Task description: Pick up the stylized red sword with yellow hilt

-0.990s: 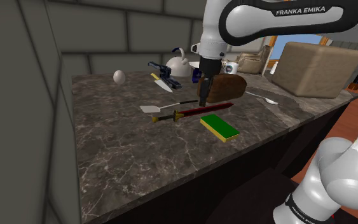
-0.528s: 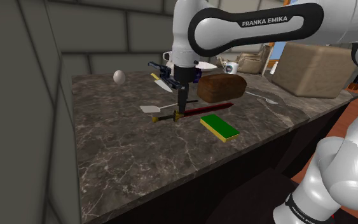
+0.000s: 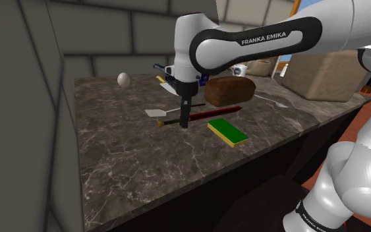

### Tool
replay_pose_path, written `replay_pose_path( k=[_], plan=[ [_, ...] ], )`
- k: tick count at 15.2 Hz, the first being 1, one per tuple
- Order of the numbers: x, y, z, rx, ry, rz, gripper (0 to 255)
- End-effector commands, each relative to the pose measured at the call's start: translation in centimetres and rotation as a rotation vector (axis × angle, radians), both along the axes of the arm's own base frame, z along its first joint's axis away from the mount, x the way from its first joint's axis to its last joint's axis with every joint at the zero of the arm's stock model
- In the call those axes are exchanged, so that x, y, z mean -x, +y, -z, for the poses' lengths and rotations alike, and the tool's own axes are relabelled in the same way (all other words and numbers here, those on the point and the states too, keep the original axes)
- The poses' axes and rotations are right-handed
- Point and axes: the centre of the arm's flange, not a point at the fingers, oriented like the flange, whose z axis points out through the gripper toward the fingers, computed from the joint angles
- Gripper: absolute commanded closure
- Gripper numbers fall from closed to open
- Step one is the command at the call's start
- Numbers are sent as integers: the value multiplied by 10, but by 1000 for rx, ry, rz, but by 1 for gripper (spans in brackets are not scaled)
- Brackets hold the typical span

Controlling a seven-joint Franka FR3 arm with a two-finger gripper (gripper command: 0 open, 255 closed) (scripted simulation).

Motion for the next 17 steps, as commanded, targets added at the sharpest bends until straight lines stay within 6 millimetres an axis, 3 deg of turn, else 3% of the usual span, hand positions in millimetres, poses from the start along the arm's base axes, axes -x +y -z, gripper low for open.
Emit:
replay_pose_path(
  k=[1, 2, 11, 17],
  plan=[
    [1, 0, 4, 0, -1, 0, 0],
    [0, 0, 4, 0, -1, 0, 255],
    [1, 0, 4, 0, -1, 0, 255],
    [1, 0, -28, 0, -1, 0, 255]
  ],
)
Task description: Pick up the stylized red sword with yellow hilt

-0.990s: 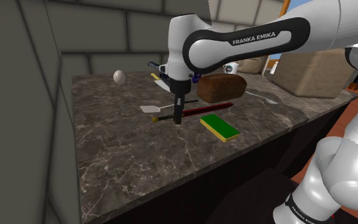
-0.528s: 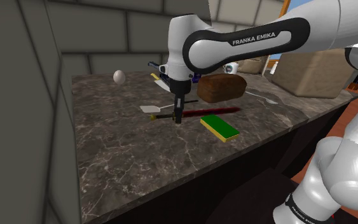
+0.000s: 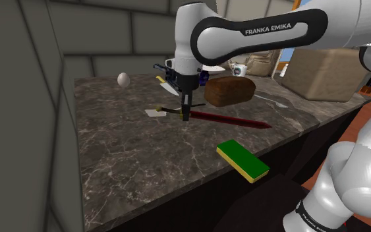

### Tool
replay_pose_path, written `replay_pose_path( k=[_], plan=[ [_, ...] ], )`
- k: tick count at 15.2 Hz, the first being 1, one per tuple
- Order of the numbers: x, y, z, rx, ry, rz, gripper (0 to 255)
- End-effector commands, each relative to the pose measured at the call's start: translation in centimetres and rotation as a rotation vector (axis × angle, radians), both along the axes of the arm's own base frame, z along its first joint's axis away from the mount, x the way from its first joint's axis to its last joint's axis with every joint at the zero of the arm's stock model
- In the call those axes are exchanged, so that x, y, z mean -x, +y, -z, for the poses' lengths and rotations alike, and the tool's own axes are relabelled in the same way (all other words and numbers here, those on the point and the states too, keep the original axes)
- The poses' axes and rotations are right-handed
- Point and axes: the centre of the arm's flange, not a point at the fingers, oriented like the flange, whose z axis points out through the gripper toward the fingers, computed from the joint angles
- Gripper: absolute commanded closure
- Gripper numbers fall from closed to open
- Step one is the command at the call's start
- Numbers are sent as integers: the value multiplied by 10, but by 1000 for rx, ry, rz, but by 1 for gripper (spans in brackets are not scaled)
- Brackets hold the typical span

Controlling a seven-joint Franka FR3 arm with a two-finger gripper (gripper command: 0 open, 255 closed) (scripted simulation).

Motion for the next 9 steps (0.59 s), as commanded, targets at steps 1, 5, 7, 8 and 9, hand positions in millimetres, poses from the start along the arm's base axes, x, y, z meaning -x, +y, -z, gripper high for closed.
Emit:
replay_pose_path(
  k=[1, 5, 7, 8, 9],
  plan=[
    [0, 0, -11, 0, 0, 0, 255],
    [0, 0, -32, 0, 0, 0, 255],
    [0, 0, -42, 0, 0, 0, 255],
    [0, 0, -48, 0, 0, 0, 255],
    [0, 0, -53, 0, 0, 0, 255]
  ],
)
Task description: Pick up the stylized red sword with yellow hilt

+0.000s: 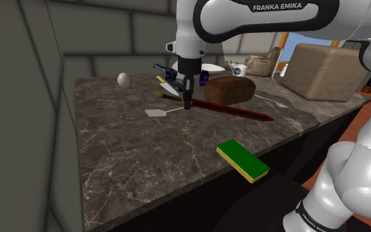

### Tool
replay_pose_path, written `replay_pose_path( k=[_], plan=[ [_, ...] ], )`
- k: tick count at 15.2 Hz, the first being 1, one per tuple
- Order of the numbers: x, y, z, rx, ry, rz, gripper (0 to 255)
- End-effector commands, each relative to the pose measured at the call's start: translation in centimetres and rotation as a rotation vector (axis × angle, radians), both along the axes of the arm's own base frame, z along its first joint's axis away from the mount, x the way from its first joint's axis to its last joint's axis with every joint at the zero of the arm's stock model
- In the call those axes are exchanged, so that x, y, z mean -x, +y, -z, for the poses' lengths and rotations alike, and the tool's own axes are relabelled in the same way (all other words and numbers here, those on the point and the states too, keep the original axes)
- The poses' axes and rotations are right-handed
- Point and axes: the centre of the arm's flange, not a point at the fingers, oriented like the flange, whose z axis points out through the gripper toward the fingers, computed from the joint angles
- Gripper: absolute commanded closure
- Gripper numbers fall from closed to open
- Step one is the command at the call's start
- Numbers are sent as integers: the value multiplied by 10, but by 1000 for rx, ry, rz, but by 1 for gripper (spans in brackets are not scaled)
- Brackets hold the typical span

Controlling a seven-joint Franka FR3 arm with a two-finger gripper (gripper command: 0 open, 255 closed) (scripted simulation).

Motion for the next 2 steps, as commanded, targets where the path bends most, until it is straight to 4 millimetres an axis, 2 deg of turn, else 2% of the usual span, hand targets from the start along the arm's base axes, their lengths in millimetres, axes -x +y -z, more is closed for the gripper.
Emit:
replay_pose_path(
  k=[1, 2],
  plan=[
    [0, 1, -4, 0, 0, 0, 255],
    [0, 1, -4, 0, 0, 0, 255]
  ],
)
